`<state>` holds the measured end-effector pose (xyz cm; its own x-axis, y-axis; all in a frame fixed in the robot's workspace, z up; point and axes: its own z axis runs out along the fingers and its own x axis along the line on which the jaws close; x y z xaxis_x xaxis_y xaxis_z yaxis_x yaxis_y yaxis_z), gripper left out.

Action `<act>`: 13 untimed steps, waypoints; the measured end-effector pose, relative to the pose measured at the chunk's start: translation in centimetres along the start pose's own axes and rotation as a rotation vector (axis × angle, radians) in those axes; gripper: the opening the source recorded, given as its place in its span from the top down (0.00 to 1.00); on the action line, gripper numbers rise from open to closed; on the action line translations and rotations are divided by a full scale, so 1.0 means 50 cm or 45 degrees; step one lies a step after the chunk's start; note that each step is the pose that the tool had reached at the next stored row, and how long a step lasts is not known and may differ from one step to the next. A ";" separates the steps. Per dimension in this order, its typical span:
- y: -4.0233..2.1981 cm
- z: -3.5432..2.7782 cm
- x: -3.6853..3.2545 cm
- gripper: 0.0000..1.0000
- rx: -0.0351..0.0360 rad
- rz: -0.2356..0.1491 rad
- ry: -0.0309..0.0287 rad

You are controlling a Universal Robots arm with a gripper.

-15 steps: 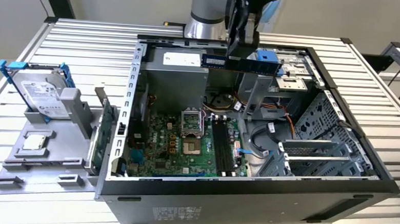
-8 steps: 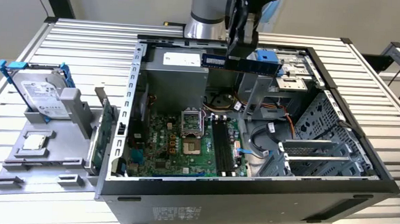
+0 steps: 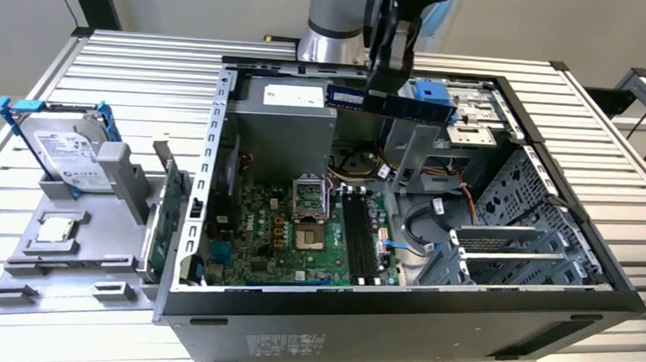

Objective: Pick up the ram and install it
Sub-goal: 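Insert the ram into the slot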

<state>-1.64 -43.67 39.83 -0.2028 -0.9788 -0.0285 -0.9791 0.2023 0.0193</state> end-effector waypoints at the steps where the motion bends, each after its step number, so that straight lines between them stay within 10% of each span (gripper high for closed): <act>1: 0.000 0.000 0.000 1.00 0.0003 0.011 -0.0002; 13: 0.000 0.000 0.000 1.00 0.0041 0.143 -0.0028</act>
<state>-1.64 -43.67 39.83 -0.3112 -0.9499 -0.0285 -0.9503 0.3107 0.0193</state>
